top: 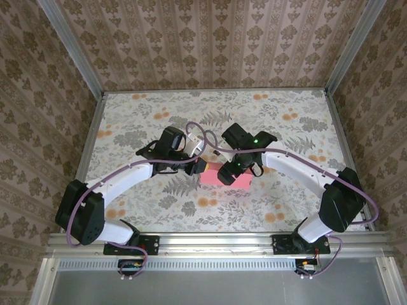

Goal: Fold the paper box

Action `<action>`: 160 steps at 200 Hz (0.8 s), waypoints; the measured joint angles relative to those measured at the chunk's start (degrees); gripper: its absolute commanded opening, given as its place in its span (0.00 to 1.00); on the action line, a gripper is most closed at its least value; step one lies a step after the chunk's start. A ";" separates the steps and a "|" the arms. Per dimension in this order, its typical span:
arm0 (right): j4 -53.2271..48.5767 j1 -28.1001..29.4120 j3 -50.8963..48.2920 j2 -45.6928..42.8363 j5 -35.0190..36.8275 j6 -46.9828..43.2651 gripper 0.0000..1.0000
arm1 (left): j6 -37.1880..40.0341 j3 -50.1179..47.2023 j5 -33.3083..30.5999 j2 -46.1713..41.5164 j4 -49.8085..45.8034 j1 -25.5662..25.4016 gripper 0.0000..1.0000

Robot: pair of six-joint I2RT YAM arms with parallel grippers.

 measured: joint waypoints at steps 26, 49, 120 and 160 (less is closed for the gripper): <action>0.50 1.01 -0.04 0.04 1.20 -0.33 0.71 | 0.22 0.13 -0.02 -0.02 -0.24 0.00 0.05; 1.62 1.99 -0.59 0.17 2.27 -0.39 0.61 | 0.48 0.24 -0.02 -0.04 -0.66 0.00 0.06; 4.66 4.17 -3.15 0.09 3.93 1.38 0.43 | -0.50 0.42 0.15 -1.57 -2.12 0.81 0.16; 5.53 5.40 -4.87 0.07 5.88 2.34 0.40 | -3.58 0.33 2.21 -7.39 -2.62 4.35 0.27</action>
